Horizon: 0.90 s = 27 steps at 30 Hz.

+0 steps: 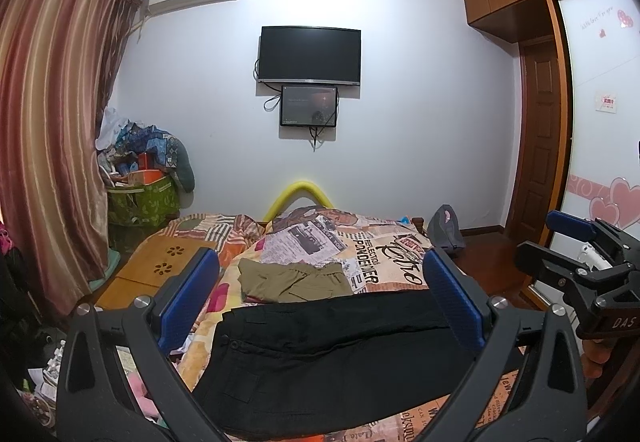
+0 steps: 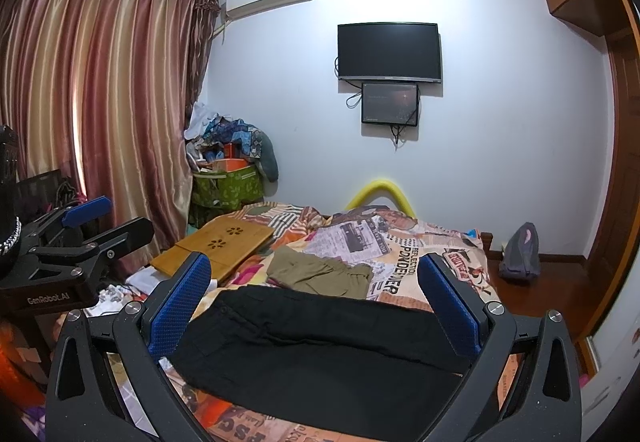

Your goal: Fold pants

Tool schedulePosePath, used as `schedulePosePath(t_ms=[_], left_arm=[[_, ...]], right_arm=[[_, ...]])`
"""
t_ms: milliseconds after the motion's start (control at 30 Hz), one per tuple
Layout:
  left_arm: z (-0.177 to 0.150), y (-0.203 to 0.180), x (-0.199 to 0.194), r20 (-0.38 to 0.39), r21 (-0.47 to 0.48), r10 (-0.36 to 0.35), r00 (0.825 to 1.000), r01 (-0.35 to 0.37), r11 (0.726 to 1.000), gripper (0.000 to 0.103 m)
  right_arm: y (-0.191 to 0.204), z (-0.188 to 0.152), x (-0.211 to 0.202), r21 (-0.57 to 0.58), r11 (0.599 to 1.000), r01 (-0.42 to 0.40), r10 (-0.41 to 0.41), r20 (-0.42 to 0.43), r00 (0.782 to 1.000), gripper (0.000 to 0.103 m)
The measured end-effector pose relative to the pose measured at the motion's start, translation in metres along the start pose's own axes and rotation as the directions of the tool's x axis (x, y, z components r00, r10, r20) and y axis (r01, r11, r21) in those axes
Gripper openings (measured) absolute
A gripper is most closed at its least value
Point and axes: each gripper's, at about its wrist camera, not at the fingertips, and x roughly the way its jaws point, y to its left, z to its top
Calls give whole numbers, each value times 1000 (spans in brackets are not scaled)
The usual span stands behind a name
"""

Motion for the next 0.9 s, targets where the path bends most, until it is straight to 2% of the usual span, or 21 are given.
schedulePosePath(t_ms=[367,567,700,900], left_arm=[[-1,3,4,-8,-5,-4,1000,4,1000,103],[-4,7,19,-20,-16,-33,999,33,999,103],[-9,13,43,-44,-2,-12,999,11,1000,103],[-20,35,107,-134,37,22,991,-18,999,103]], right_arm=[[-3,-2,3,14,1000,-18,18,-11,1000,103],[-11,-8,16,23,999,-23,23,-37,999,103],[-22,-16,32,21,1000,-4,5,-71,997,103],[-54,-37,70,46,998,32,-24,-165,986,103]])
